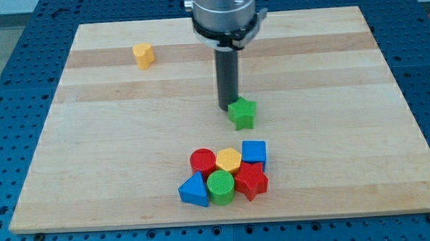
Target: Push green star above the yellow hexagon
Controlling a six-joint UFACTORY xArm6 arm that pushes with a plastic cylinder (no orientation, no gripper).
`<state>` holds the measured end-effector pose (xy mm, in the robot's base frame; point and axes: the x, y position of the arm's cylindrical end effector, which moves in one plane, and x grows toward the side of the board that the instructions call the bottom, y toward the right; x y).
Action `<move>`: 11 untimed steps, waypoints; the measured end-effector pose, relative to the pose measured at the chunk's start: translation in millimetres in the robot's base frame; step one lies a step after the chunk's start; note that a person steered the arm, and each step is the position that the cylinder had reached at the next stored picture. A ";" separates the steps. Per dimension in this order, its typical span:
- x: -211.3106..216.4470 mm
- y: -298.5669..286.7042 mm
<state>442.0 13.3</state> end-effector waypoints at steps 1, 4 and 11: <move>12.8 10.8; -12.6 58.0; 22.0 57.9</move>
<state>464.0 71.2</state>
